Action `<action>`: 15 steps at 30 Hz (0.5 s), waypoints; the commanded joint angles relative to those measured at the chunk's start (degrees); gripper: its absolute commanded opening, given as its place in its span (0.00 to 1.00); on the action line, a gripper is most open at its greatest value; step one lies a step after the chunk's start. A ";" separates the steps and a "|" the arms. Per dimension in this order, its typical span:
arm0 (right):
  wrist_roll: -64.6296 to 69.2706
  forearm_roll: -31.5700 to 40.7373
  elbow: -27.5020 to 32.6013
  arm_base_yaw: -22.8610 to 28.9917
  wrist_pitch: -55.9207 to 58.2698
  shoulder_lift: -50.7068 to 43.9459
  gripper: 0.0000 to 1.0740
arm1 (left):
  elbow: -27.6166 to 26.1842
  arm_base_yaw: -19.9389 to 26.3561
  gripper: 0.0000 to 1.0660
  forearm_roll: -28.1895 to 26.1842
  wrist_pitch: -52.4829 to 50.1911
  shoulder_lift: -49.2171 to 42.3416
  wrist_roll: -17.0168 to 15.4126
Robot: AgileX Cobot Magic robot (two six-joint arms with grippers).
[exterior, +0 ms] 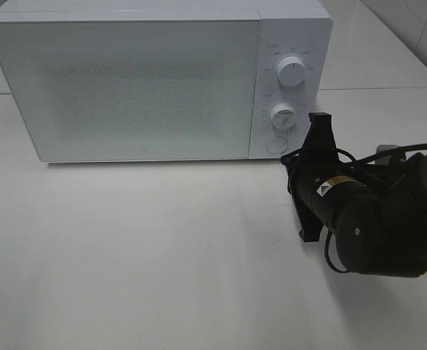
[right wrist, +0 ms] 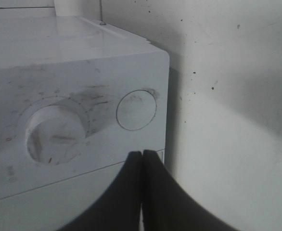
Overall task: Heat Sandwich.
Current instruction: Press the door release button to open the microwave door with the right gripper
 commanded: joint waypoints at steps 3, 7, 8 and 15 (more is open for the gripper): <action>-1.09 -3.55 -4.76 -3.04 4.47 2.81 0.01 | 0.17 0.06 0.97 -0.29 -0.97 -1.49 0.06; -1.72 -4.70 -7.39 -4.53 5.50 4.47 0.01 | 0.17 0.06 0.97 -0.29 -0.97 -1.49 0.06; -1.78 -4.76 -8.02 -4.70 5.61 4.81 0.01 | 0.17 0.06 0.97 -0.29 -0.97 -1.49 0.06; -2.12 -5.90 -11.52 -5.96 8.37 7.28 0.01 | 0.17 0.06 0.97 -0.29 -0.97 -1.49 0.06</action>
